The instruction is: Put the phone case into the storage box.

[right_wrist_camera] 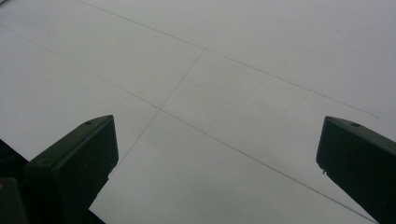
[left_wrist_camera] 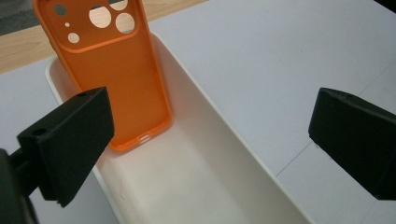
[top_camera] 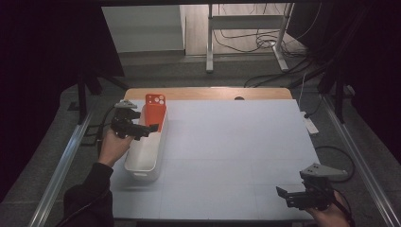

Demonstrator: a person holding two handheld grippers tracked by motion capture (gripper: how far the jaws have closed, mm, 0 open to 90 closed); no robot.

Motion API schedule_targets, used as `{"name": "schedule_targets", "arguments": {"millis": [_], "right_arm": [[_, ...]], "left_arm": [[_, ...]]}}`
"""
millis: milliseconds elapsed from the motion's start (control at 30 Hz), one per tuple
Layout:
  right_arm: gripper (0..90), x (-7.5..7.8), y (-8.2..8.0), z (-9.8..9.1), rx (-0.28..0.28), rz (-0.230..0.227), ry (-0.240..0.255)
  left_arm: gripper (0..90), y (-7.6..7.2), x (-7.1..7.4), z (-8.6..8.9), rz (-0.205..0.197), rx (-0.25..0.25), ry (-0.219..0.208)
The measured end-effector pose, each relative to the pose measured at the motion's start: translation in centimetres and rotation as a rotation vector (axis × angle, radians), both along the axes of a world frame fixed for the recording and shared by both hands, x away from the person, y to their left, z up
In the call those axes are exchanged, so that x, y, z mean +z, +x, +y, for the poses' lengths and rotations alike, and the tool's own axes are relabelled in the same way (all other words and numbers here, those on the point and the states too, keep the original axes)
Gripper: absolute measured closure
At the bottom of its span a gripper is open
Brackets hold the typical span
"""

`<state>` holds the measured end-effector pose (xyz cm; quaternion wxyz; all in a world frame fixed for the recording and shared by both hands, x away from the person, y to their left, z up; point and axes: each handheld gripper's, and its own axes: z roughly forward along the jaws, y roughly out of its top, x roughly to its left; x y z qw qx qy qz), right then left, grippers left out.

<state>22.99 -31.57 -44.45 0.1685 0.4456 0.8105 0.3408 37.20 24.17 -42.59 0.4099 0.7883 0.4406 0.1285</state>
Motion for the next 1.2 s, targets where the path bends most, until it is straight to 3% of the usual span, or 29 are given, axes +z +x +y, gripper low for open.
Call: {"name": "schedule_targets", "arguments": {"millis": [567, 1200], "right_arm": [[0.0, 0.0, -0.1, 0.0, -0.006, -0.008, 0.003], [0.0, 0.1, -0.2, 0.0, -0.002, -0.015, 0.001]], "left_arm": [[0.1, -2.4, -0.3, 0.5, -0.021, 0.007, -0.037], [0.0, -5.3, -1.0, 0.3, -0.03, -0.005, -0.052]]}}
